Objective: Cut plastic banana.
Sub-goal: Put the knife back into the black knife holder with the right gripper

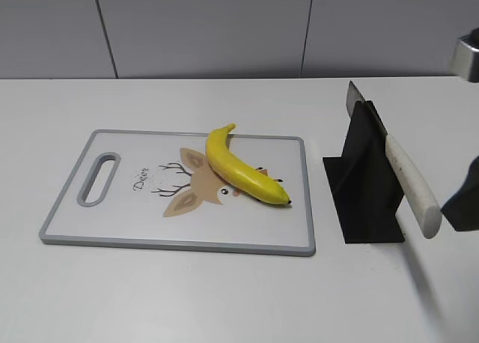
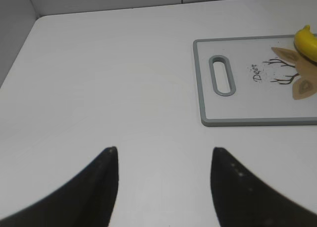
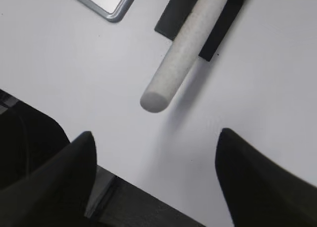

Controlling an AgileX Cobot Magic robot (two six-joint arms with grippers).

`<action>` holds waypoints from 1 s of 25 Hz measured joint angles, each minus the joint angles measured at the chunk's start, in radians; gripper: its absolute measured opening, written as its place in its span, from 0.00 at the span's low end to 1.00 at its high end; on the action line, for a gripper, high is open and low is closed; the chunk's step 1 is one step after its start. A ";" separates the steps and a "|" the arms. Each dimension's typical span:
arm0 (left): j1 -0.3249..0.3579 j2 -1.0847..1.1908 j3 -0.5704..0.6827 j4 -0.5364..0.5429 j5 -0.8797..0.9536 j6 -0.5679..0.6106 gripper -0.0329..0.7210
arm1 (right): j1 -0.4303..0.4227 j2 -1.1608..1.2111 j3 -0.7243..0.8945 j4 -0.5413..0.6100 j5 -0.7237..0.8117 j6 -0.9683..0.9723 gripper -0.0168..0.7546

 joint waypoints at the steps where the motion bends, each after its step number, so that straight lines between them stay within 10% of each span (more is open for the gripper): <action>1: 0.000 0.000 0.000 0.000 0.000 0.000 0.80 | 0.000 -0.029 0.020 0.001 0.001 -0.007 0.77; 25: 0.000 0.000 0.000 0.000 0.000 0.000 0.80 | 0.000 -0.869 0.372 0.000 0.001 -0.045 0.77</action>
